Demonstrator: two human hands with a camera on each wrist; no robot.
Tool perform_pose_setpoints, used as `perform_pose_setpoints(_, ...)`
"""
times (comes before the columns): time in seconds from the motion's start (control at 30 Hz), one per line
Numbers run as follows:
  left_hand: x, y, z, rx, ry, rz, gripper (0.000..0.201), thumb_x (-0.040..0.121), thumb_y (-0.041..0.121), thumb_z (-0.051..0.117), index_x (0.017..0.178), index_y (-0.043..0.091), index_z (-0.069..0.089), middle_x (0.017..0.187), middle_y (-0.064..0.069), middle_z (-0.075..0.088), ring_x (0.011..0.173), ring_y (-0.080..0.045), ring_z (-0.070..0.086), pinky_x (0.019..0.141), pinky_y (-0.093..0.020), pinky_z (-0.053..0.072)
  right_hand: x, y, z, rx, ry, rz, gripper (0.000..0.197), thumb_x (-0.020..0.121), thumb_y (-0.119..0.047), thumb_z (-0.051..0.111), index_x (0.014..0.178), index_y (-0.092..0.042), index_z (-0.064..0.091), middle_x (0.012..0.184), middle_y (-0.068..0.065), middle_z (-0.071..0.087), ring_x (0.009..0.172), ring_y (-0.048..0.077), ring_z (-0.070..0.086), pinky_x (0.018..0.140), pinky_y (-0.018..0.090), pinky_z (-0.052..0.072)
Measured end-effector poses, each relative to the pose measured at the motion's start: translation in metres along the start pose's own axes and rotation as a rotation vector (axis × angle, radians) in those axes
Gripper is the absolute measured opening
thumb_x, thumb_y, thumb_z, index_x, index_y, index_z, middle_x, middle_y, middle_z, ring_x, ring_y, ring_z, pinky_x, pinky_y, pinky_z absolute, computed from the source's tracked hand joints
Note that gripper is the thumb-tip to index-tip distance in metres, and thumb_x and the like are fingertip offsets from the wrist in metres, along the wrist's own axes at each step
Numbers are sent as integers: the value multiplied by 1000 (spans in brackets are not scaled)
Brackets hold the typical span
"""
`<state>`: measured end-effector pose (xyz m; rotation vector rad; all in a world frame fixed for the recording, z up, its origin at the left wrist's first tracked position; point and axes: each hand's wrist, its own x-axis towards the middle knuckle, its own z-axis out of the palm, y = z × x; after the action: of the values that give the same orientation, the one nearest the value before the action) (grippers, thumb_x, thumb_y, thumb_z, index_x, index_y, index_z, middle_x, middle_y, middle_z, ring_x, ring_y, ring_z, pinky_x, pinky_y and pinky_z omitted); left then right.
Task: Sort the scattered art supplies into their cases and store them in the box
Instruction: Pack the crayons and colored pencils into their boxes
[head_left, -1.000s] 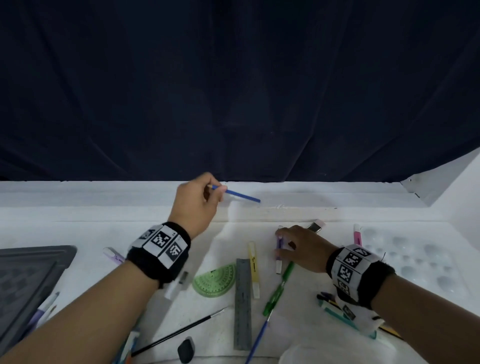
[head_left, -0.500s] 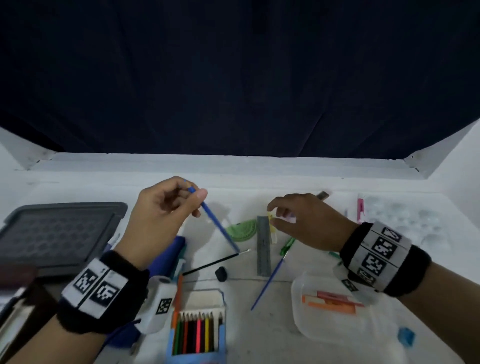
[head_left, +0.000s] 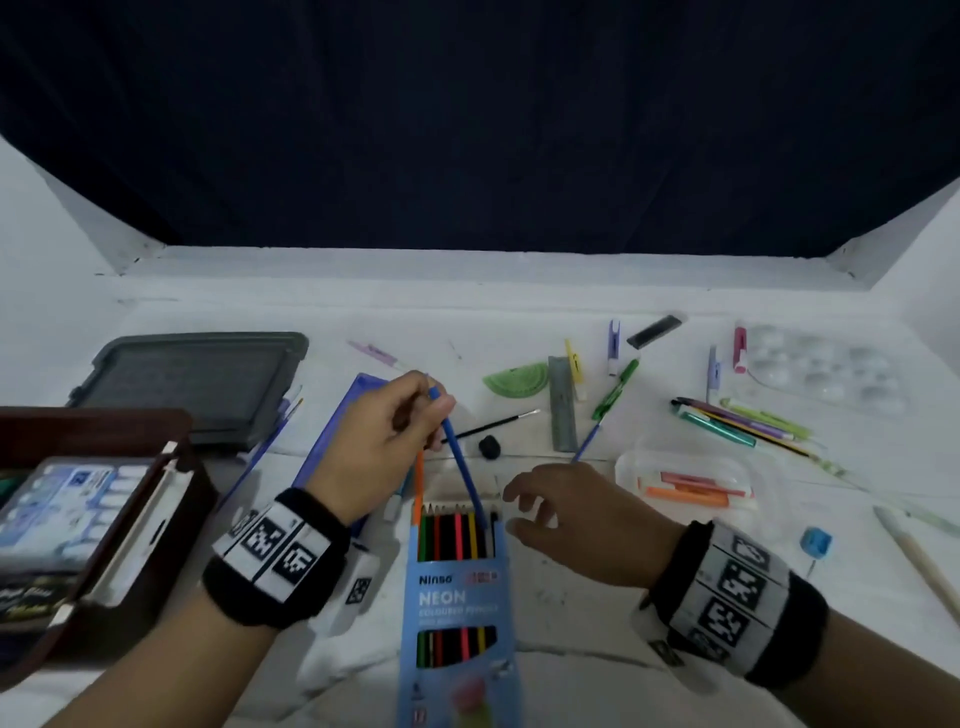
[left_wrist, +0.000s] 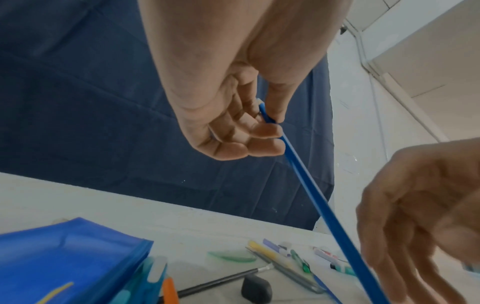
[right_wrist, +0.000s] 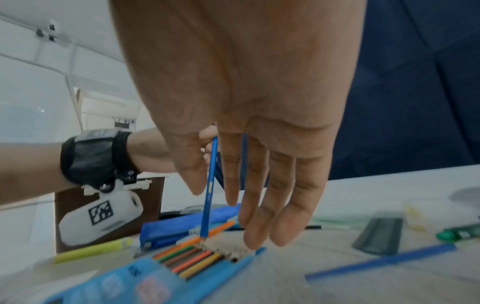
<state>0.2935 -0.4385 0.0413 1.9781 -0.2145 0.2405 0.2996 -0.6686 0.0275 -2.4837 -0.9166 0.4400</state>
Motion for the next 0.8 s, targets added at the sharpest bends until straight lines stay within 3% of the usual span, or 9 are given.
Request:
perform_pose_setpoints(0.1,5,-9,7,20,-53,-33,23,101,17,54,83,3,55,70,-22,57,63,-12,60,68,-17,48,3,3,16,-64,-87,63,37,97,-41,57,126,-19,58,114,2,62,89,11,53,83,30,48)
perform_pose_setpoints(0.23,17,-32,16,120,-129,-111,22,99,28,58,87,10,58,63,1,61,65,-18,66,70,-35,54,8,4,24,-128,-169,116,48,93,-49,59,132,-22,51,121,3,56,109,21,53,90,35,46)
perform_pose_setpoints(0.33,27,-42,24,259,-215,-184,20,95,33,65,85,17,60,69,1,67,65,-15,68,65,-31,53,12,3,28,-154,-180,130,52,89,-50,63,130,-21,50,118,4,54,108,23,52,87,35,46)
perform_pose_setpoints(0.4,31,-46,30,333,-270,-239,23,94,36,66,92,13,61,75,-1,69,66,-14,66,63,-29,52,12,1,29,-168,-177,142,52,88,-50,65,128,-20,50,117,4,53,106,23,53,85,36,47)
perform_pose_setpoints(0.53,31,-49,40,531,-329,-255,30,93,44,64,85,17,55,75,3,60,73,-17,58,65,-32,46,11,1,32,-153,-162,166,53,85,-50,68,123,-18,50,114,3,51,102,22,52,84,36,47)
perform_pose_setpoints(0.67,21,-53,50,779,-517,-236,42,91,55,59,83,15,50,77,3,51,77,-18,51,67,-33,39,11,2,34,-147,-147,214,59,80,-56,71,119,-17,51,114,3,48,95,19,48,79,35,44)
perform_pose_setpoints(0.8,5,-55,53,806,-483,-180,43,89,56,61,84,19,40,89,1,49,85,-20,51,70,-33,38,12,2,36,-146,-133,228,59,78,-56,72,118,-16,52,114,4,49,99,21,51,79,34,44)
